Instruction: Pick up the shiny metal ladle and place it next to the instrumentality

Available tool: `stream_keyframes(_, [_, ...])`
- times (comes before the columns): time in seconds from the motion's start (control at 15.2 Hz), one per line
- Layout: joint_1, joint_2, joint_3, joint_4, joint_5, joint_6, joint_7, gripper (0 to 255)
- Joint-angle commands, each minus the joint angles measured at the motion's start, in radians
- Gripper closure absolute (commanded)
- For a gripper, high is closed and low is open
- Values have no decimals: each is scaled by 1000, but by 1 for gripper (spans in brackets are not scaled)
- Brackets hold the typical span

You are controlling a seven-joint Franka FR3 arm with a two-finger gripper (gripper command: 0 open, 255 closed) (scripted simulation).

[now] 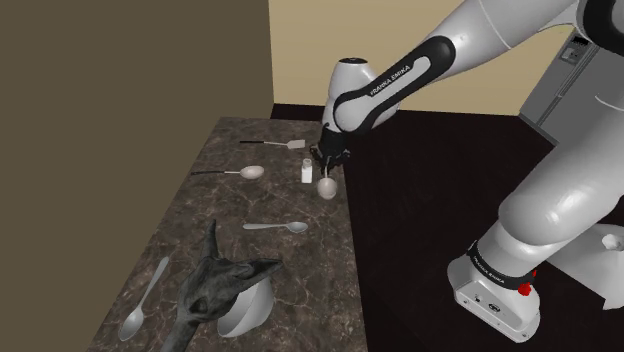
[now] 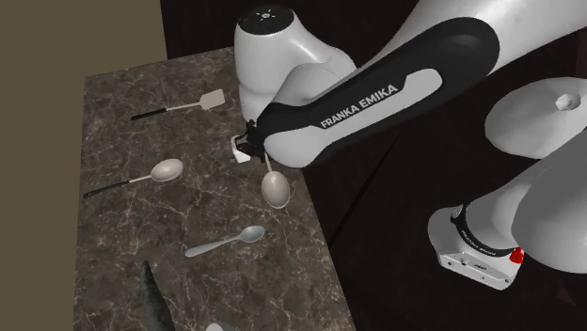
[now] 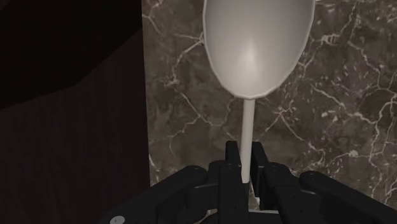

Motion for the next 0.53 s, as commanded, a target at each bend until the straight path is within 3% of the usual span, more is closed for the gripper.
stream_keyframes(0.0, [-17,52,-22,66,-35,-22,-14,255])
stream_keyframes(0.46, [-50,238,-89,325,-123,-114,-62,255])
